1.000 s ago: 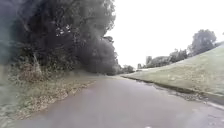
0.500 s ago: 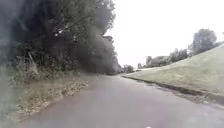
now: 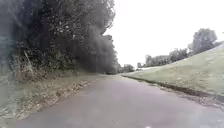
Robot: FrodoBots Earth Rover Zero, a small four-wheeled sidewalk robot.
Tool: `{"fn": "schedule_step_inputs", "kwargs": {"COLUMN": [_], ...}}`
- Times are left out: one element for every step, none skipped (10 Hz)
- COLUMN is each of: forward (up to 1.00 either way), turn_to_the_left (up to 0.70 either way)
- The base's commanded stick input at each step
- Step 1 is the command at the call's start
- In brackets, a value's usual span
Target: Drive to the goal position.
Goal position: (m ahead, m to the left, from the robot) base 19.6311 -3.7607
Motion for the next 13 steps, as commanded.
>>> {"fn": "schedule_step_inputs", "kwargs": {"forward": [0.45, 0.45, 0.45, 0.45, 0.45, 0.45, 0.45, 0.45, 0.45, 0.45, 0.45, 0.45, 0.45], "turn_to_the_left": [0.00, 0.00, 0.00, 0.00, 0.00, 0.00, 0.00, 0.00, 0.00, 0.00, 0.00, 0.00, 0.00]}}
